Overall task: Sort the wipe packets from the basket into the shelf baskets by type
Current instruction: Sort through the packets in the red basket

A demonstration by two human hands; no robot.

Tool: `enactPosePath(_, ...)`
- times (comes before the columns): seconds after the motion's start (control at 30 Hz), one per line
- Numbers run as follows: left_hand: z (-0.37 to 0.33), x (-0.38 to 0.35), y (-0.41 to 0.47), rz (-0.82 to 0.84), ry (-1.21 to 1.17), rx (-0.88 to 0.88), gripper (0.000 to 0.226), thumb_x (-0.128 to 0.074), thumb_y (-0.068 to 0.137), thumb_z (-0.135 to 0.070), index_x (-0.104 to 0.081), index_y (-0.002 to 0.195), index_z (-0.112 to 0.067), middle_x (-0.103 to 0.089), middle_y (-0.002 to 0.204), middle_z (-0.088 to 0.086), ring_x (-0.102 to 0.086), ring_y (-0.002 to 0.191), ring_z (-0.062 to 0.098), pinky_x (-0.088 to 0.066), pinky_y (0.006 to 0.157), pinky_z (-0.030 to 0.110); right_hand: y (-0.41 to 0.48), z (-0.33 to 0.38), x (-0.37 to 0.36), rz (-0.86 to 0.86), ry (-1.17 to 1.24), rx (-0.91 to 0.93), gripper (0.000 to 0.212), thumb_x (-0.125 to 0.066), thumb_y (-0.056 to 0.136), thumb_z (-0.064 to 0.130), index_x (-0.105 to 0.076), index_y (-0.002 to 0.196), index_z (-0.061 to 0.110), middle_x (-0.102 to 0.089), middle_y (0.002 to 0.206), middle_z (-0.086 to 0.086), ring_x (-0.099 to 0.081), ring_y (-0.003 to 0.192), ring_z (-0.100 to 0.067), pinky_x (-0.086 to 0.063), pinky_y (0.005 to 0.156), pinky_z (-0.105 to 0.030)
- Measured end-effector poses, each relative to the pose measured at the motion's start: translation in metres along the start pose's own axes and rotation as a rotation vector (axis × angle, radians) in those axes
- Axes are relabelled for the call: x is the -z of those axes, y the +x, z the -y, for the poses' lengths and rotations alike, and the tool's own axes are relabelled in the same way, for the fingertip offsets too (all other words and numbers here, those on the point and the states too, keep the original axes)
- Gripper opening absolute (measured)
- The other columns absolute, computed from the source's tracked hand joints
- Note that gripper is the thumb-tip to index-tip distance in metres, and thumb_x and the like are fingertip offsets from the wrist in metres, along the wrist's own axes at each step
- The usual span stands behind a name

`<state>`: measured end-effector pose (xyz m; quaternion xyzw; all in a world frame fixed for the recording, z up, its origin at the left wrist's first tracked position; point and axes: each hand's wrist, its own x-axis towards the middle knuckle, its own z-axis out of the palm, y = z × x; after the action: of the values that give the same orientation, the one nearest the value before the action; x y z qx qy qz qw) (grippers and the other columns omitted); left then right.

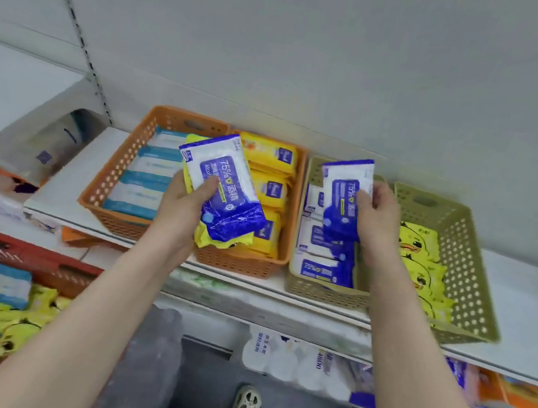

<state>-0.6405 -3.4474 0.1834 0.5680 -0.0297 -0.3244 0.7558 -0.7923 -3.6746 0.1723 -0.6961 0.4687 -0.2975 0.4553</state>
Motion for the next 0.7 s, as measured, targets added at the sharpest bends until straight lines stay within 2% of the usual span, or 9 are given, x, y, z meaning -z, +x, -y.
enactPosePath(0.1, 0.015, -0.028, 0.0, -0.026, 0.003, 0.008, 0.035, -0.057, 0.099, -0.017, -0.052, 0.134, -0.013, -0.071, 0.118, 0.009, -0.073, 0.088, 0.018, -0.061, 0.07, 0.033, 0.031, -0.021, 0.016, 0.207, -0.515, 0.105, 0.022, -0.05, 0.094, 0.015, -0.062, 0.112, 0.017, -0.069, 0.11, -0.009, -0.063, 0.099, -0.032, -0.05, 0.082, -0.038)
enactPosePath(0.2, 0.02, -0.043, -0.001, -0.06, -0.008, 0.0, 0.036, -0.056, 0.099, -0.018, -0.052, 0.134, -0.014, -0.071, 0.118, 0.008, -0.072, 0.089, 0.017, -0.06, 0.065, 0.027, 0.044, -0.035, 0.005, 0.491, -0.809, 0.164, 0.037, -0.05, 0.098, 0.018, -0.054, 0.135, 0.017, -0.061, 0.132, -0.012, -0.056, 0.118, -0.033, -0.044, 0.094, -0.035)
enactPosePath(0.3, 0.02, -0.051, 0.0, -0.086, 0.01, -0.025, 0.035, -0.056, 0.1, -0.018, -0.052, 0.134, -0.013, -0.07, 0.118, 0.008, -0.071, 0.09, 0.017, -0.06, 0.067, 0.027, 0.051, -0.046, -0.007, 0.625, -0.894, 0.233, 0.04, -0.051, 0.098, 0.02, -0.053, 0.138, 0.021, -0.056, 0.139, -0.009, -0.051, 0.126, -0.03, -0.044, 0.102, -0.041)
enactPosePath(0.4, 0.019, -0.054, 0.002, -0.113, 0.023, -0.038, 0.037, -0.056, 0.099, -0.019, -0.051, 0.135, -0.013, -0.07, 0.119, 0.009, -0.071, 0.089, 0.016, -0.06, 0.068, 0.026, 0.051, -0.051, -0.009, 0.601, -0.982, 0.324, 0.047, -0.061, 0.092, 0.028, -0.051, 0.138, 0.031, -0.053, 0.136, -0.007, -0.047, 0.124, -0.032, -0.042, 0.101, -0.044)
enactPosePath(0.53, 0.02, -0.057, 0.005, -0.124, 0.013, -0.027, 0.035, -0.058, 0.099, -0.02, -0.052, 0.133, -0.016, -0.072, 0.111, 0.002, -0.072, 0.085, 0.011, -0.058, 0.062, 0.023, 0.045, -0.056, -0.006, 0.659, -1.0, 0.327, 0.061, -0.073, 0.082, 0.041, -0.05, 0.137, 0.033, -0.047, 0.133, -0.008, -0.046, 0.121, -0.031, -0.045, 0.098, -0.043)
enactPosePath(0.7, 0.024, -0.06, 0.007, -0.088, -0.022, 0.003, 0.025, -0.056, 0.098, -0.014, -0.058, 0.122, -0.02, -0.074, 0.101, -0.002, -0.073, 0.081, 0.009, -0.058, 0.061, 0.023, 0.041, -0.061, -0.017, 0.635, -0.991, 0.362, 0.064, -0.075, 0.083, 0.032, -0.048, 0.14, 0.027, -0.047, 0.132, -0.011, -0.043, 0.123, -0.032, -0.043, 0.099, -0.039)
